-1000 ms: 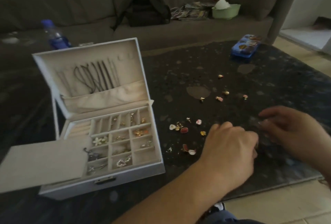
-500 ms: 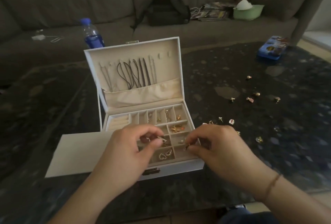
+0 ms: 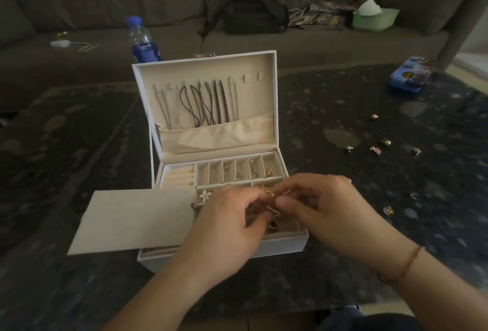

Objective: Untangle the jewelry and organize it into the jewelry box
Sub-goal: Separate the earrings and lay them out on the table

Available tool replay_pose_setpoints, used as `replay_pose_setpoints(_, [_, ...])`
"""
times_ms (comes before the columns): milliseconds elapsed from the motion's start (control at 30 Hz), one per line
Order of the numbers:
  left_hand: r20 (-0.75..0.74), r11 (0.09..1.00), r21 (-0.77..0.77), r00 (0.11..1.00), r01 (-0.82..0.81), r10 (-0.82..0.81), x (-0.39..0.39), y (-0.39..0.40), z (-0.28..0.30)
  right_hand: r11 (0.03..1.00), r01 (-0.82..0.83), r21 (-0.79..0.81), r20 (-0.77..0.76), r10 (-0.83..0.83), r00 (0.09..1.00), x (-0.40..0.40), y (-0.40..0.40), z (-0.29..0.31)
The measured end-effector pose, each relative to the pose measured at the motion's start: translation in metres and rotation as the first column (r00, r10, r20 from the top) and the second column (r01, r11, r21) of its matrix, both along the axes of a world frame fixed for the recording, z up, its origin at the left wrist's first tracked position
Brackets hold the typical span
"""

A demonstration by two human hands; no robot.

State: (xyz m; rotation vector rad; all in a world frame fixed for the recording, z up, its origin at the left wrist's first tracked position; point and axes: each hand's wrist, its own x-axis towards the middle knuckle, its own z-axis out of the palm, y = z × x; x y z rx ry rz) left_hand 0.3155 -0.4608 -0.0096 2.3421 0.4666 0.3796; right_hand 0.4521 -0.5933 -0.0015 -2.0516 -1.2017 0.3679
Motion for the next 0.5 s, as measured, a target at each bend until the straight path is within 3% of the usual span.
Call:
replay_pose_setpoints(200, [0.083, 0.999, 0.005, 0.995, -0.049, 0.048, 0.01, -0.013, -0.001, 0.999, 0.003, 0.037, -0.087, 0.0, 0.996, 0.004, -0.005, 0.003])
replay_pose_setpoints(367, [-0.003, 0.988, 0.156, 1.0, -0.007, 0.007, -0.004, -0.006, 0.019, 0.991, -0.026, -0.133, 0.109, 0.041, 0.993, 0.005, -0.008, 0.0])
replay_pose_setpoints(433, [-0.066, 0.949, 0.297, 0.989, -0.107, 0.132, -0.027, 0.022, 0.032, 0.984, -0.03, -0.178, 0.192, 0.065, 0.979, 0.004, -0.009, -0.001])
replay_pose_setpoints(500, [-0.038, 0.847, 0.419, 0.926, -0.327, 0.376, -0.056, 0.065, 0.042, 0.983, -0.048, -0.176, 0.26, 0.094, 0.961, 0.001, -0.01, -0.001])
